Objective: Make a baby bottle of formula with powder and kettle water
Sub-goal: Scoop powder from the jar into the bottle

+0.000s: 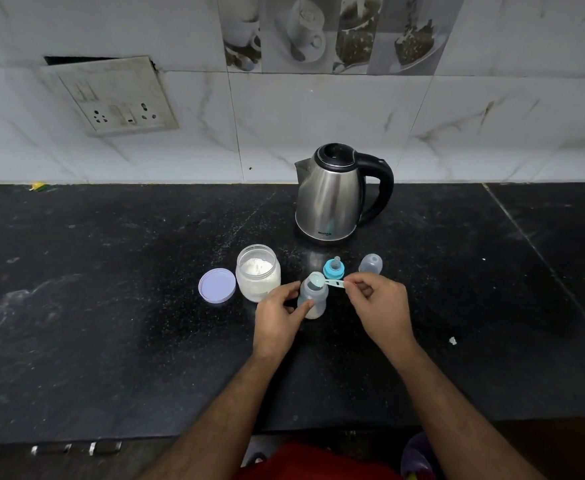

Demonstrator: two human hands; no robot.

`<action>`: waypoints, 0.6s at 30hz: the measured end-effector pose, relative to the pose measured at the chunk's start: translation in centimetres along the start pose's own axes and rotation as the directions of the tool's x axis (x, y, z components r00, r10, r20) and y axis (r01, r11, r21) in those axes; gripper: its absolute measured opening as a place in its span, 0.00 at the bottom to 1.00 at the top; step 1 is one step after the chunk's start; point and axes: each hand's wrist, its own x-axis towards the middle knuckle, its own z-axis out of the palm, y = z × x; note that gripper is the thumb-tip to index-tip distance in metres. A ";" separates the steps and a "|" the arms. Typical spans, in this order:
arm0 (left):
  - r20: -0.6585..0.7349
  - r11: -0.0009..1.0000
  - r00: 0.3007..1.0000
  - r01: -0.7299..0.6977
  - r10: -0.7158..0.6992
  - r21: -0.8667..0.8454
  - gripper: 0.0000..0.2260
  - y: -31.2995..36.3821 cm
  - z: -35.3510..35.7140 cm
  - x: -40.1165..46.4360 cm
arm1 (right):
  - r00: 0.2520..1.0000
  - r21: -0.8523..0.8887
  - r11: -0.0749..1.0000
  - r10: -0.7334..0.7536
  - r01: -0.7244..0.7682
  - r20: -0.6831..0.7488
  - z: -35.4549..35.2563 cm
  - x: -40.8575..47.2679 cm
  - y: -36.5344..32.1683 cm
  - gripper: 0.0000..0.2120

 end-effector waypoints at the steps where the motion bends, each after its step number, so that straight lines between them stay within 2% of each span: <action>1: -0.017 1.000 1.000 0.013 -0.013 -0.009 0.19 -0.2 -0.1 -0.1 | 0.999 0.052 0.998 0.045 -0.045 0.000 0.0 0.2 0.0 0.04; 5: -0.113 0.998 0.992 0.044 -0.049 -0.039 0.14 -0.9 -1.3 -0.6 | 0.986 0.227 0.960 0.166 -0.164 0.011 0.2 1.3 -0.8 0.12; 10: -0.251 0.998 0.966 0.055 -0.063 -0.041 0.07 -1.6 -3.5 -0.8 | 0.989 0.280 0.949 0.127 -0.143 0.075 1.5 3.4 -3.0 0.12; 13: -0.317 0.995 0.944 0.077 -0.092 -0.057 0.06 -2.1 -4.9 -0.9 | 0.991 0.180 0.981 0.047 -0.070 0.128 2.8 5.0 -4.7 0.08; 18: -0.330 0.993 0.937 0.112 -0.117 -0.034 0.11 -2.8 -7.0 -0.1 | 0.952 -0.130 0.980 -0.107 0.149 0.288 5.4 7.7 -7.8 0.08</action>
